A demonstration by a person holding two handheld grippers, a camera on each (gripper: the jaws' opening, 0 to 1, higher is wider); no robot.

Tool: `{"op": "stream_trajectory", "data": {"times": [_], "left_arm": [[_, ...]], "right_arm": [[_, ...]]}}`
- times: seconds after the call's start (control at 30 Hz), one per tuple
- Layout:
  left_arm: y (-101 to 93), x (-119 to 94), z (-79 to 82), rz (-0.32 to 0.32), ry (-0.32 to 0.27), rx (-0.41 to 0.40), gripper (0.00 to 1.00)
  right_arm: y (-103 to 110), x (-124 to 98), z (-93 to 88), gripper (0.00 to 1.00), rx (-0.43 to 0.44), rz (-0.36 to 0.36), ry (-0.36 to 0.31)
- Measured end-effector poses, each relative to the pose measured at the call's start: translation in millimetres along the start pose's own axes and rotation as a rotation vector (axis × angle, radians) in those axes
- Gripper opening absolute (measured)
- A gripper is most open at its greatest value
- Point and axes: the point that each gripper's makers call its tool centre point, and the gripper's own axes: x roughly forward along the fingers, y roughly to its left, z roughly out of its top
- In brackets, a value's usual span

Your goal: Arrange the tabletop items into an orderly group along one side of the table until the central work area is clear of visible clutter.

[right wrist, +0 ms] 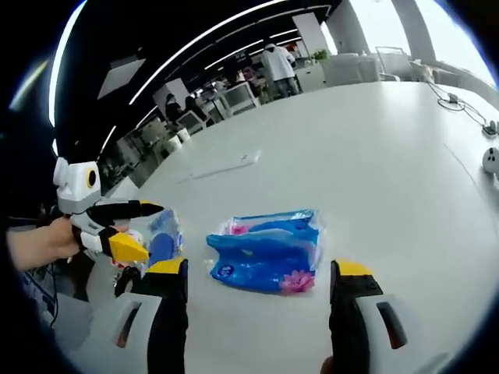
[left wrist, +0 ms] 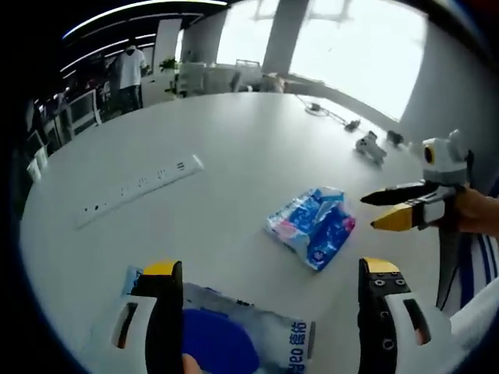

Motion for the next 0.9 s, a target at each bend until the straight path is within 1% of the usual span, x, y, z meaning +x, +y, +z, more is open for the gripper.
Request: {"op": "stream_trajectory", "data": {"times": [0.1,0.13,0.2,0.27,0.37,0.4,0.47,0.57,0.7,0.77,0.83,0.9], "left_arm": [[7.9,-4.0,-2.0,0.007,0.013,-0.004,0.89],[10.1,-5.3,-2.3,0.010,0.017,0.001,0.88],[14.3,-9.1,-2.6,0.004,0.028,0.021,0.87],[20.9,-12.9,-3.2,0.013,0.037,0.044,0.86],[28.8,-16.5,-2.7,0.022,0.039,0.053,0.85],[33.4,-17.7,-3.0,0.026,0.044,0.053,0.85],[39.0,-21.1,-4.3,0.034,0.052,0.060,0.85],[49.8,-25.2,-5.7,0.051,0.066,0.085,0.85],[61.4,-29.4,-7.2,0.062,0.078,0.105,0.85],[73.4,-31.6,-13.1,0.086,0.106,0.120,0.85],[79.6,-32.6,-17.3,0.097,0.114,0.131,0.86],[86.3,-34.6,-22.1,0.099,0.125,0.123,0.86]], "right_arm": [[9.1,5.9,-6.8,0.72,0.010,0.007,0.001],[11.9,6.9,-7.8,0.72,0.021,0.011,-0.006],[19.4,7.5,-8.9,0.72,0.074,0.010,-0.042],[27.0,8.9,-14.2,0.71,0.087,0.024,-0.049],[31.4,14.0,-23.7,0.71,0.084,0.026,-0.034],[34.4,16.9,-31.0,0.71,0.087,0.028,-0.016],[37.9,18.7,-37.5,0.70,0.088,0.024,0.002],[47.8,20.1,-43.7,0.70,0.063,0.034,0.015],[61.1,23.2,-49.2,0.69,0.107,0.049,0.019],[67.9,24.4,-54.3,0.68,0.103,0.039,0.028],[78.4,26.3,-58.9,0.67,0.100,0.052,0.032],[88.3,28.0,-63.6,0.67,0.123,0.067,0.037]]}}
